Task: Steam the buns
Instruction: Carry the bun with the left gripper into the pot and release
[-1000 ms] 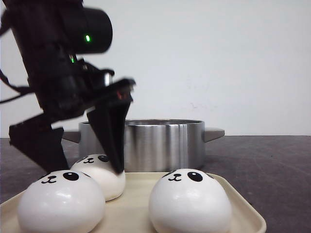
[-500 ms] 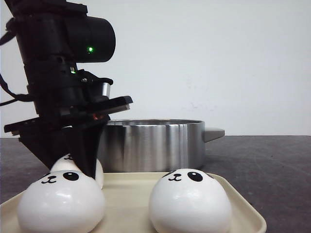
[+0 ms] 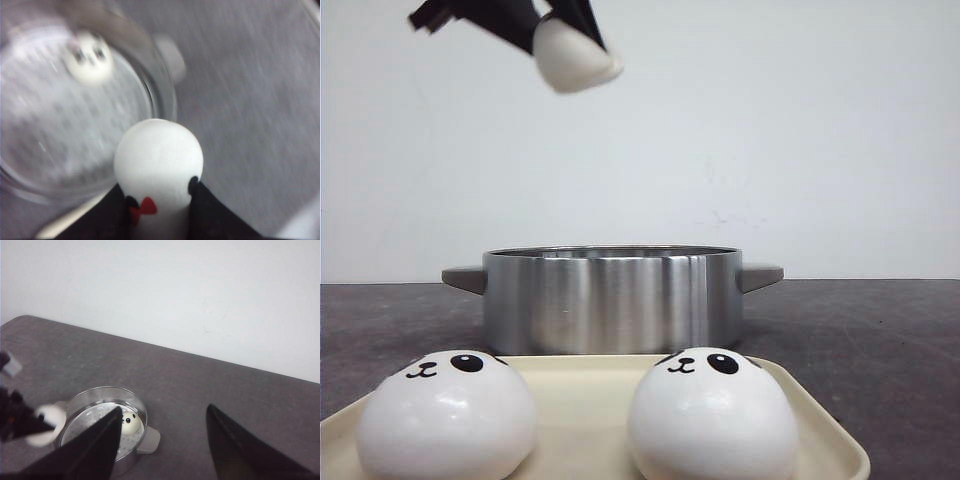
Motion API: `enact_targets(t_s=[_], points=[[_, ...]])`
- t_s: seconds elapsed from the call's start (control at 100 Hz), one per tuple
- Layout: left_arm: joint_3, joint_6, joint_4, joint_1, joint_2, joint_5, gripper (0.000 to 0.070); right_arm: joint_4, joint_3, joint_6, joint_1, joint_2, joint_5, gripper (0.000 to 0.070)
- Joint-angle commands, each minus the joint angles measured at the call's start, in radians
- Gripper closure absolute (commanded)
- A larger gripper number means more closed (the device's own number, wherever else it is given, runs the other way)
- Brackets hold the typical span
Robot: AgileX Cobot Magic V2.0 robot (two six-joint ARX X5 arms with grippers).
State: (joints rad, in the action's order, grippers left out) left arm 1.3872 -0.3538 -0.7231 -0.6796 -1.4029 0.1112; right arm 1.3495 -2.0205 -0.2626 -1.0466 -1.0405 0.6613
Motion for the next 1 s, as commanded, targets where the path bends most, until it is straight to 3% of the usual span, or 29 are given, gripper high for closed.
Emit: enact_targets(t_s=[0.0, 0.19, 0.51, 0.66, 0.85, 0.99], points=[[0.071, 0.026, -0.005, 0.020, -0.061, -0.009, 0.0690, 0.047, -0.021, -0.012, -0.011, -0.010, 0.005, 0.0374], [0.290, 0.076, -0.098, 0.095, -0.279, -0.014, 0.0690, 0.043, -0.021, -0.012, -0.011, -0.010, 0.023, 0.0374], [0.536, 0.092, -0.214, 0.163, -0.602, -0.018, 0.0690, 0.051, -0.021, -0.019, -0.011, -0.001, 0.042, 0.0374], [0.563, 0.112, -0.253, 0.169, -0.680, -0.024, 0.0690, 0.066, -0.021, -0.031, -0.011, 0.009, 0.055, 0.0374], [0.563, 0.163, -0.237, 0.171, -0.735, -0.097, 0.0690, 0.066, -0.021, -0.059, -0.011, 0.018, 0.055, 0.0374], [0.563, 0.163, -0.226, 0.187, -0.776, -0.068, 0.0687, 0.066, -0.021, -0.068, -0.011, 0.018, 0.055, 0.0374]])
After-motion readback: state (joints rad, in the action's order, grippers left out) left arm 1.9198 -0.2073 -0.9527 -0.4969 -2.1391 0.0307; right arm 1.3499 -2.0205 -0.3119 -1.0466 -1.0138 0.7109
